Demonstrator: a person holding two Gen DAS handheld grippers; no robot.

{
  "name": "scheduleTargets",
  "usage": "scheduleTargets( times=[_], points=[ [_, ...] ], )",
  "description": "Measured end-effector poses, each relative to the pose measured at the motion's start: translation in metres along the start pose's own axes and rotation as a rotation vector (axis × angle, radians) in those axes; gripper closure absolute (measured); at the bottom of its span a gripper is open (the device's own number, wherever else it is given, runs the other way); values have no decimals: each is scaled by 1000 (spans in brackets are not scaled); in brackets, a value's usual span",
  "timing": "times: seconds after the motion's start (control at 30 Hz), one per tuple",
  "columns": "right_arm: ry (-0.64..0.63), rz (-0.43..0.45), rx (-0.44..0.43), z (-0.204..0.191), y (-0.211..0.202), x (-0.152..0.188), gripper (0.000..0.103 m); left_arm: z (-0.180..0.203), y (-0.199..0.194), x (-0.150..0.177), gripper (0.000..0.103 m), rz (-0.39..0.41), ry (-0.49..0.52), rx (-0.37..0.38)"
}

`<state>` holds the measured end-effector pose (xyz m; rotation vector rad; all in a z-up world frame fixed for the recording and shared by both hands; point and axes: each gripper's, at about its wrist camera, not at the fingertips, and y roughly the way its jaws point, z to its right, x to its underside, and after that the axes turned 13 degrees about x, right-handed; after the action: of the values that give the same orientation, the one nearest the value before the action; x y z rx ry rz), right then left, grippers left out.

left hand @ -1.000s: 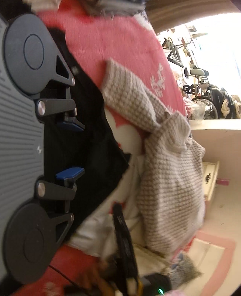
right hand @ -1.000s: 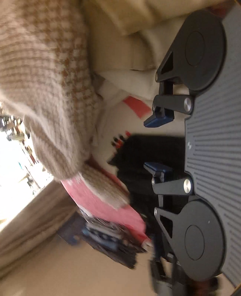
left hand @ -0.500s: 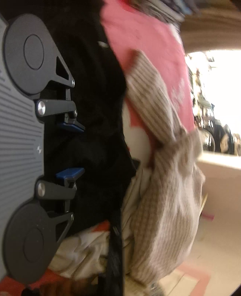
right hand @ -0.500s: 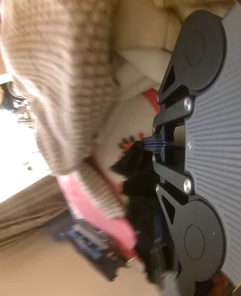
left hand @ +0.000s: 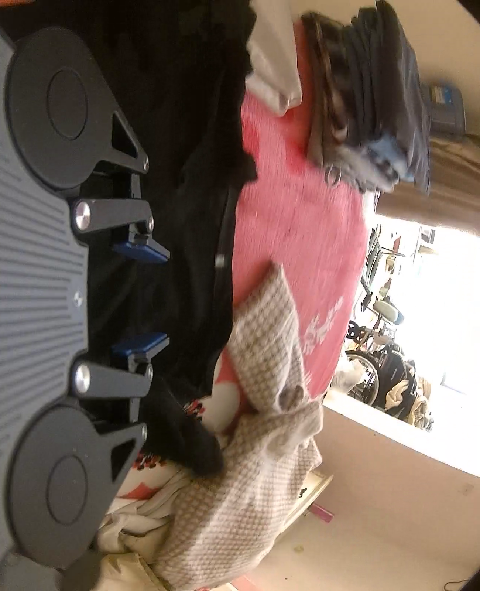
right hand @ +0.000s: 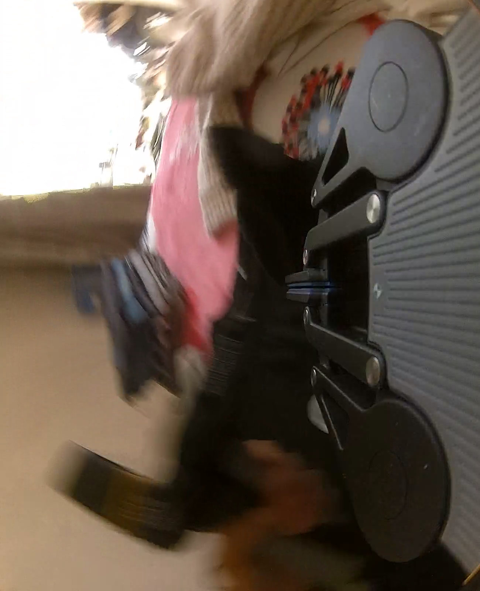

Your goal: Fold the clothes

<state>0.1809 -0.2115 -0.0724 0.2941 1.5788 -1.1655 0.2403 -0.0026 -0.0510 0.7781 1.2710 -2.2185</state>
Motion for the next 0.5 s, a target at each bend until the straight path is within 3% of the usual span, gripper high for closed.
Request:
scheduleTargets(
  times=[0.1,0.17,0.23,0.33,0.37,0.4,0.43,0.5],
  points=[
    [-145,-24,-49,-20,-5,5,101,-4,-1,1,58,-19,19,15],
    [-135,-33,-120,-14,-18,2,97,-6,5,3,57,-30,19,31],
    [-33,-88,-247,3,-30,-4,94,-9,11,7,57,-34,6,47],
    [288,-201,-514,48,-41,-8,87,-14,19,10,56,-37,-22,76],
    [375,-205,-529,62,-44,-7,83,-14,22,10,56,-41,-29,87],
    [435,-198,-478,74,-47,-6,72,-15,24,9,54,-44,-34,98],
    [489,-194,-417,87,-47,-4,64,-15,26,8,53,-46,-35,107],
    [566,-209,-251,113,-35,6,61,-14,30,5,50,-43,-34,126]
  ],
)
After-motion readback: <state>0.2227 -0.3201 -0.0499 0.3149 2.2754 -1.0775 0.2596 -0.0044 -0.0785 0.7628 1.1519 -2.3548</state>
